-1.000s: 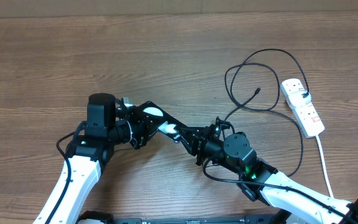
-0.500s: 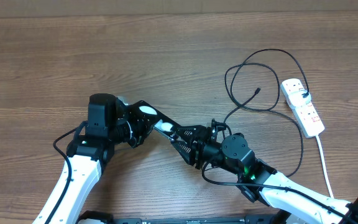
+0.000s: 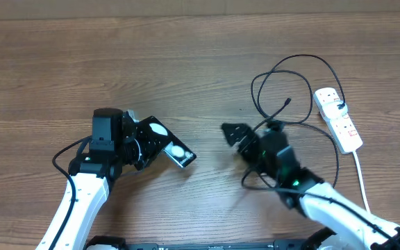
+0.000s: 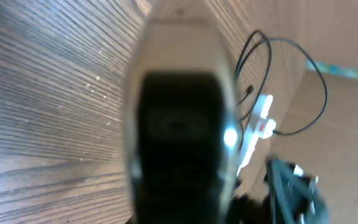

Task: Plug charger to phone and switch on socket
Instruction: 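Move the right gripper to the black USB-C cable end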

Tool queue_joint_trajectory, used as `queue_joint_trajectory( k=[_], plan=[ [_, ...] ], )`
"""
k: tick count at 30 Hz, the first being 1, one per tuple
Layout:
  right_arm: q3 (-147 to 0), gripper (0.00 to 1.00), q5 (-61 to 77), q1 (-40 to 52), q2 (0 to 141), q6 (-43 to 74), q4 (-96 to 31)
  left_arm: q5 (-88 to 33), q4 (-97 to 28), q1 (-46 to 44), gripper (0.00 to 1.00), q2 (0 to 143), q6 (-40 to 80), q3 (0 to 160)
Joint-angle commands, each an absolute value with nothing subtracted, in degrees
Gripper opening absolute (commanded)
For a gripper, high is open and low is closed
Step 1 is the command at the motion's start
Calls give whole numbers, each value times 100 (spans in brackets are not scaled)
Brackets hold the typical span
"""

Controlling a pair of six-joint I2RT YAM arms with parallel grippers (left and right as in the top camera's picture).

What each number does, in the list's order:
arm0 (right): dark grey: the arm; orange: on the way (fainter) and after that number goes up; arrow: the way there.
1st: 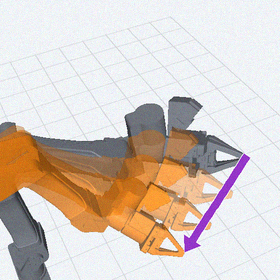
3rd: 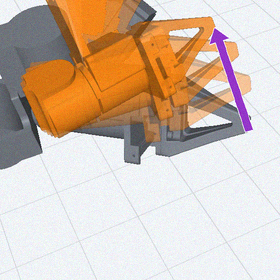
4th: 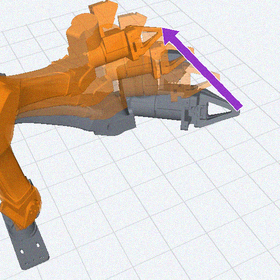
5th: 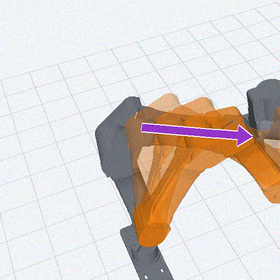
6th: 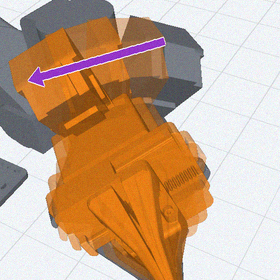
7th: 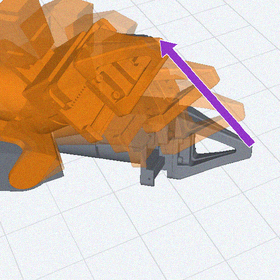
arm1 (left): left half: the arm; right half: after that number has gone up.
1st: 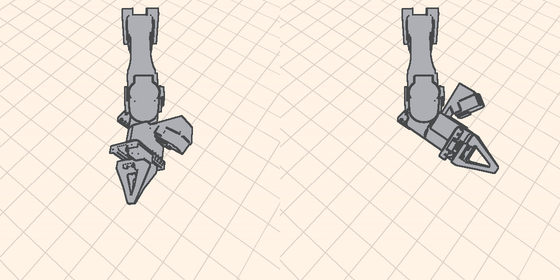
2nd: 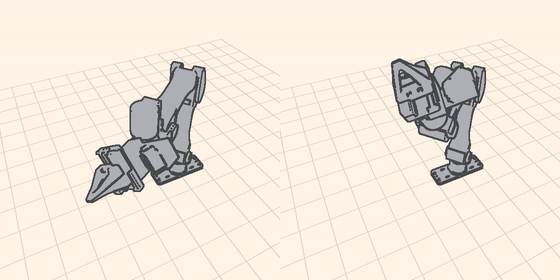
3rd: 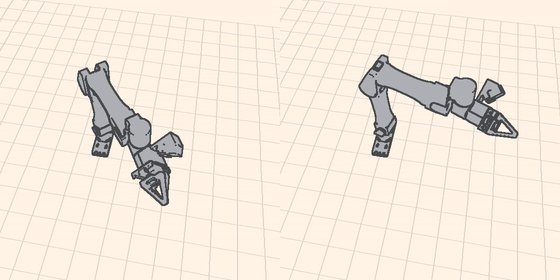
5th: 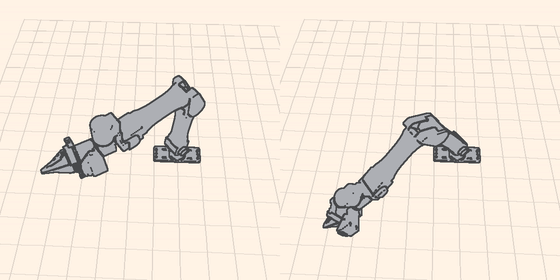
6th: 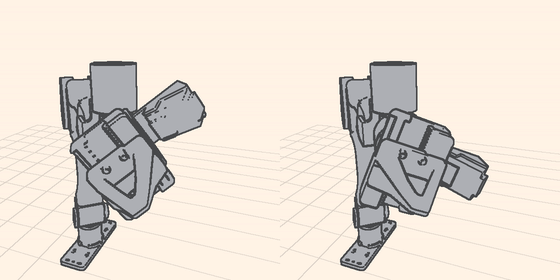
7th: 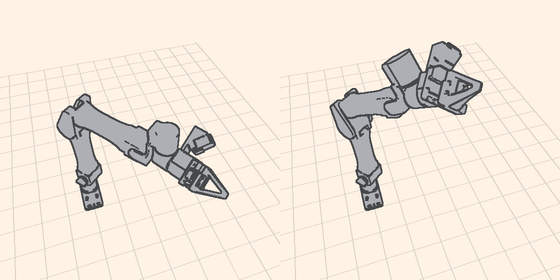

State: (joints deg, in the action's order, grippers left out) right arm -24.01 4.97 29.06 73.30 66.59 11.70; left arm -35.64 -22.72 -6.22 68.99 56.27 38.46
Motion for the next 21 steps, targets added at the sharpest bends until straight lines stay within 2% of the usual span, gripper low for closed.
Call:
queue_joint_trajectory(
  k=[1, 5, 9, 14, 21],
  plan=[
    [-3046, 98, 366, 2279, 7279, 5168, 587, -4202, -2108, -591, 4, 7000, 5227, 3868],
    [-3837, 81, 113, 1551, 7389, 4344, -681, -4856, -1730, -591, 4, 7277, 5273, 3868],
    [-4482, 60, -244, 1092, 7872, 3900, -1302, -5406, -1190, -591, 4, 7771, 5273, 3868],
    [-5201, 57, -676, 884, 8925, 3697, -1509, -5916, -696, -591, 4, 8226, 5273, 3872],
    [-6200, 56, -1315, 875, 10495, 3704, -1769, -6014, -661, -591, 4, 8287, 5271, 3872]
  ],
)
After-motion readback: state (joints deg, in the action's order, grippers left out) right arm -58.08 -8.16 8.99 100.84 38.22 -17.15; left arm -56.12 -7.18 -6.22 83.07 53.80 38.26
